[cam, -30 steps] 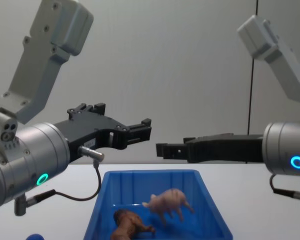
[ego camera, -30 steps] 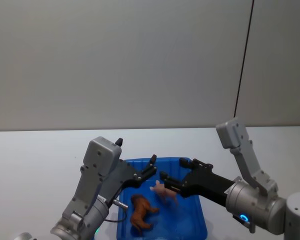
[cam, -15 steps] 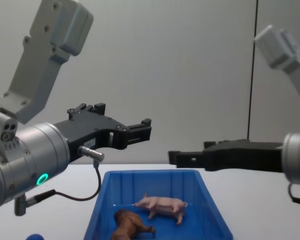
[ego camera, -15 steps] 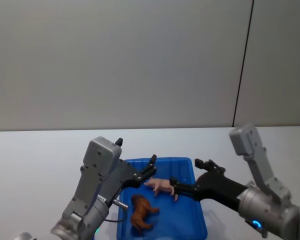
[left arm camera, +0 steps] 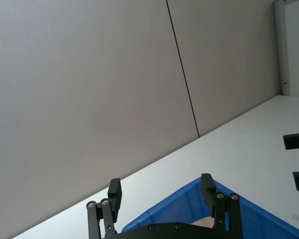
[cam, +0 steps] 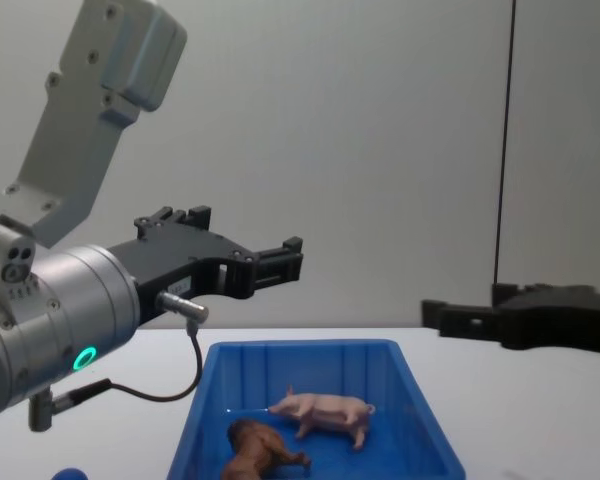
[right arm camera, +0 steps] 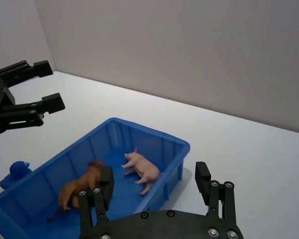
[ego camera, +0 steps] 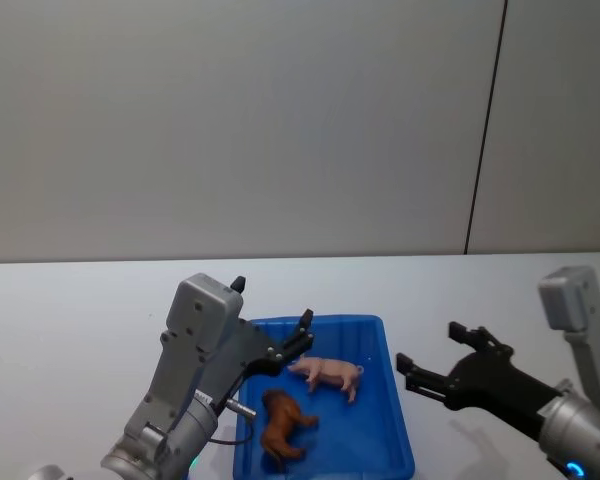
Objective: Pick up the two dolls from the table and place them into the box.
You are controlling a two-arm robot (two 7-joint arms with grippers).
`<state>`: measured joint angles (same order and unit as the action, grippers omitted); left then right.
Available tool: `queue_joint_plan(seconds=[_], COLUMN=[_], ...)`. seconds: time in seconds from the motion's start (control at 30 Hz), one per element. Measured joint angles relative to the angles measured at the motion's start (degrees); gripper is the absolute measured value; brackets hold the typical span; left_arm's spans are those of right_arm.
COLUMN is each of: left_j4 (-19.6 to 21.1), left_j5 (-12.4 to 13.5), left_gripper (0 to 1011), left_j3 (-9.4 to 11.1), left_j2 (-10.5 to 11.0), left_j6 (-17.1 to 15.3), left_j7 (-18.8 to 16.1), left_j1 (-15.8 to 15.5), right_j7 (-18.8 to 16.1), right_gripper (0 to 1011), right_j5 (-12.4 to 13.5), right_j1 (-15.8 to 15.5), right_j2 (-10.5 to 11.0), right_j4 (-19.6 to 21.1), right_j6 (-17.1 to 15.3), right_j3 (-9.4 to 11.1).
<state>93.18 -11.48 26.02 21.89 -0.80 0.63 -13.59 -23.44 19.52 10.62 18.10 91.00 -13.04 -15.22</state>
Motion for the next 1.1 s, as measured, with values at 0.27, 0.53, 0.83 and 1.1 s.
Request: queue_joint_plan(seconds=[0.27,0.53,0.83,1.1], left_j4=[0.1,2.2,5.7,7.5], left_j5=[0.2,0.8,-0.6,-3.0], left_gripper=[1001,1001,1001,1001], left_j3=[-0.1,-0.5,-1.2,-1.7], left_j2=[0.1,1.6,4.5,6.9], left_j6=[-0.1,-2.0,-5.7,-7.8], left_j7=[0.0,-1.9,-6.8,-11.4], left_j1=[0.1,1.8,5.7,9.9], right_j7=[1.0,1.6,1.8,2.0], right_gripper=[1001,1001,1001,1001], right_j5=[1.8,2.8,3.3,3.6], right_j1=[-1.9,-2.9,-3.5,-3.8], right_j2=[1.8,2.8,3.3,3.6], right_j4=[1.1,1.7,2.1,2.2], right_j6=[1.4,2.2,2.6,2.8], right_j3=[1.1,1.7,2.0,2.2])
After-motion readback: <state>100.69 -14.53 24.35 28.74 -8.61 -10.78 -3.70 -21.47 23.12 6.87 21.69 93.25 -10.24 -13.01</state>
